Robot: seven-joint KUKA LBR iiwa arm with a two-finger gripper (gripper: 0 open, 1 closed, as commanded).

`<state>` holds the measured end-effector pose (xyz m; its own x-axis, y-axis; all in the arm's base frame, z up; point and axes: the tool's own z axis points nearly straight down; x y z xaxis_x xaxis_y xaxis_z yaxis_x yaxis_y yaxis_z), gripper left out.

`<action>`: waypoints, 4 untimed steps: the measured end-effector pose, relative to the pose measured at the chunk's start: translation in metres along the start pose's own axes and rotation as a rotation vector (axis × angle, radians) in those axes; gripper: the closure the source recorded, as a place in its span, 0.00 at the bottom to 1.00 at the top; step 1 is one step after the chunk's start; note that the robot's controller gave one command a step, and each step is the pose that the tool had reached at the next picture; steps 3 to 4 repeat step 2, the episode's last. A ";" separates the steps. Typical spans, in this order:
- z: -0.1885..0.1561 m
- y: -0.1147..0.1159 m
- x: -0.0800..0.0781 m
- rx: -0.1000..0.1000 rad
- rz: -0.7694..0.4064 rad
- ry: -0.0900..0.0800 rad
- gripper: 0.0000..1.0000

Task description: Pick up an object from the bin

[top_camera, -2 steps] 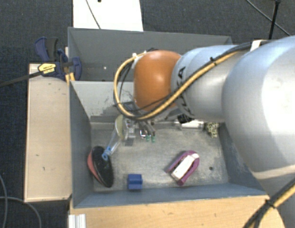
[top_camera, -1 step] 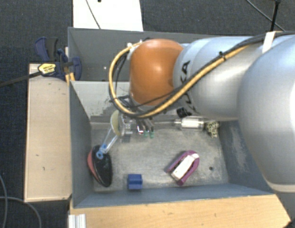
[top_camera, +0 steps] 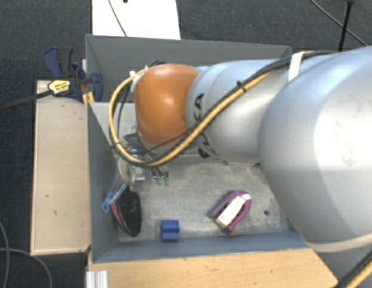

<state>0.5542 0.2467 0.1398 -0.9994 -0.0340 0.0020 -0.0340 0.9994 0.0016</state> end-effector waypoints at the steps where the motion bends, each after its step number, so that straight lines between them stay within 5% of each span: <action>1: -0.168 -0.008 0.021 -0.002 -0.034 -0.013 1.00; 2: -0.118 0.006 0.005 0.002 -0.404 -0.001 1.00; 4: -0.118 0.006 0.005 0.002 -0.404 -0.001 1.00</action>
Offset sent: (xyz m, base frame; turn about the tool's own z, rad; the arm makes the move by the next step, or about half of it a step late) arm -0.0220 -0.0091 0.1625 -0.0363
